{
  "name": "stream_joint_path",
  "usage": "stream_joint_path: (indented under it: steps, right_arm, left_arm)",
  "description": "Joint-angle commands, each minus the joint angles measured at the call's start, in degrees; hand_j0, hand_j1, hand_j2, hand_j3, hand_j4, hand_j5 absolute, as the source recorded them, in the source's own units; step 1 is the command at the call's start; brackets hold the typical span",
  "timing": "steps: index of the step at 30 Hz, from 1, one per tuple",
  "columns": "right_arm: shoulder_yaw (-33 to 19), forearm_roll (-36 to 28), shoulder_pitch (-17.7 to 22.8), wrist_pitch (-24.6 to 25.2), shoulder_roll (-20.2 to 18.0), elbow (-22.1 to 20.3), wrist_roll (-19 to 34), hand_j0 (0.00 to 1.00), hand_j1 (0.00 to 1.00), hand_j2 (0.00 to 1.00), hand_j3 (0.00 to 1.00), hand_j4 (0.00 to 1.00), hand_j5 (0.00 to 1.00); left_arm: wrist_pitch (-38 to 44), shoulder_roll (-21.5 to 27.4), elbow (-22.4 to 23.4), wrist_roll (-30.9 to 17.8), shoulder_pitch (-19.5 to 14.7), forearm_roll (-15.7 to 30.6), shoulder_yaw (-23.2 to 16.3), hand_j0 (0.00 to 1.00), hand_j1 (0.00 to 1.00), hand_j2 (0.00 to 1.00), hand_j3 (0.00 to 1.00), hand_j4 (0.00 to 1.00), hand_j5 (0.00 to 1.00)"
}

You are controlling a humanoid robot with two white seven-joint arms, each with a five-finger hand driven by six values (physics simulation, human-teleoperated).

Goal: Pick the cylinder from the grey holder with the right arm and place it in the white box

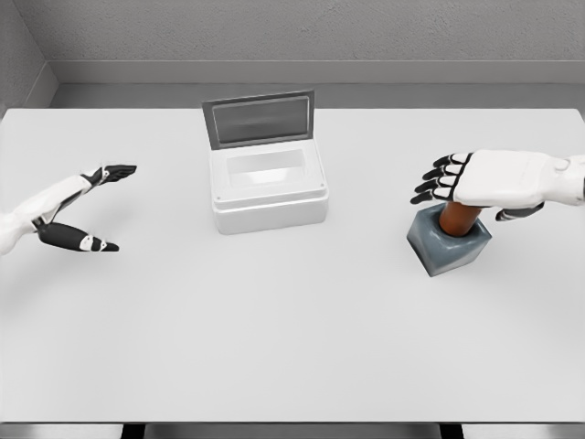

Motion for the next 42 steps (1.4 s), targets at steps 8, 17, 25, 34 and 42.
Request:
stream_joint_path:
  steps: [8,17,25,34,42]
  right_arm:
    - [-0.03,0.09,0.09,0.14,0.17,0.57,-0.02,1.00,1.00,1.00,1.00,1.00,1.00]
    - [1.11,-0.08,0.09,0.14,0.17,0.48,-0.02,0.50,0.50,0.50,0.50,0.50,0.50]
    - [1.47,-0.08,0.00,0.14,0.08,0.57,-0.02,0.34,0.34,0.34,0.34,0.34,0.34]
    - [-2.22,-0.61,-0.44,0.14,-0.80,0.75,-0.02,0.34,0.34,0.34,0.34,0.34,0.34]
    - [-7.50,-5.62,-1.32,0.14,3.24,3.38,-0.02,0.34,0.34,0.34,0.34,0.34,0.34]
  left_arm:
    - [0.01,0.31,0.99,0.06,0.18,-1.29,-0.31,1.00,1.00,1.00,1.00,1.00,1.00]
    - [0.01,0.22,0.99,0.06,0.26,-1.73,-0.39,1.00,1.00,1.00,1.00,1.00,1.00]
    - [0.01,0.22,0.99,0.06,0.26,-1.82,-0.39,1.00,1.00,1.00,1.00,1.00,1.00]
    - [0.01,0.39,0.99,0.06,0.18,-1.82,-0.39,1.00,1.00,1.00,1.00,1.00,1.00]
    - [0.01,0.39,0.99,0.06,0.18,-1.82,-0.39,1.00,1.00,1.00,1.00,1.00,1.00]
